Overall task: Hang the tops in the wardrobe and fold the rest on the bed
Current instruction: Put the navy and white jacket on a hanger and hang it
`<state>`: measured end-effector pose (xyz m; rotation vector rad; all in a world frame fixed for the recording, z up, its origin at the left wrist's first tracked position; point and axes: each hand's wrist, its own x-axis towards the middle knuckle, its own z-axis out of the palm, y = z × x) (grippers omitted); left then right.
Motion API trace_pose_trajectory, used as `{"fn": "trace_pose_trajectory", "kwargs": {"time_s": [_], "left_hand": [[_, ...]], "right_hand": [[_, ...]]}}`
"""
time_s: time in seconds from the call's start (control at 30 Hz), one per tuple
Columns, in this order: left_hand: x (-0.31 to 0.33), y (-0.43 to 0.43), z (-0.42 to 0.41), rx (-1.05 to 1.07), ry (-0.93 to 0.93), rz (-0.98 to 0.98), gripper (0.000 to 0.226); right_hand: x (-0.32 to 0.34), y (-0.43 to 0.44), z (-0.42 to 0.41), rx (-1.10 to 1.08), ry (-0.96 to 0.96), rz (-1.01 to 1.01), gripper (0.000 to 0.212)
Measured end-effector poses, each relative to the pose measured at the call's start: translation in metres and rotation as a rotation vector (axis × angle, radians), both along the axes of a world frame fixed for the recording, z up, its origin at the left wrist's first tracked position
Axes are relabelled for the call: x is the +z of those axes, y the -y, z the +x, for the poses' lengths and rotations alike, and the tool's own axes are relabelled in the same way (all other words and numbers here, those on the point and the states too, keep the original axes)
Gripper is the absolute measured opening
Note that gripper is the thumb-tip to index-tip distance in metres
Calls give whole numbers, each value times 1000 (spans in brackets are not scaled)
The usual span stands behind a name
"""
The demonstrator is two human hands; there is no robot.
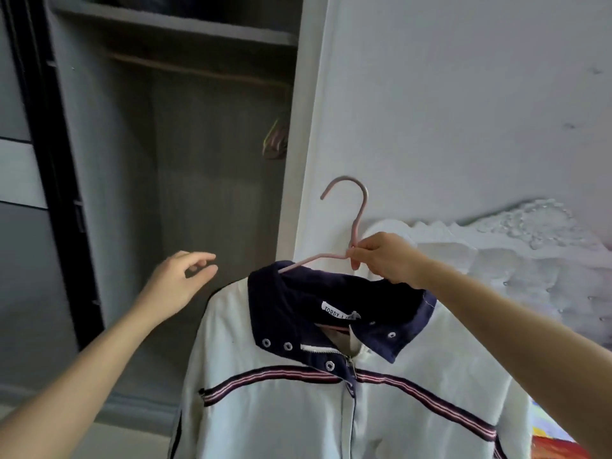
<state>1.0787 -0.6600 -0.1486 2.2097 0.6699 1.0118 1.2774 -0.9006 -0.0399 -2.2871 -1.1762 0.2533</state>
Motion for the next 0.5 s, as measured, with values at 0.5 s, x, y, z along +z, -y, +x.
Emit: {"fn": "trace_pose_trajectory", "kwargs": {"time_s": [0.5], "left_hand": [[-38,-163,-97,309,-78,-130,35]], "right_hand": [[-35,-249,13,-22,-204,32,33]]}}
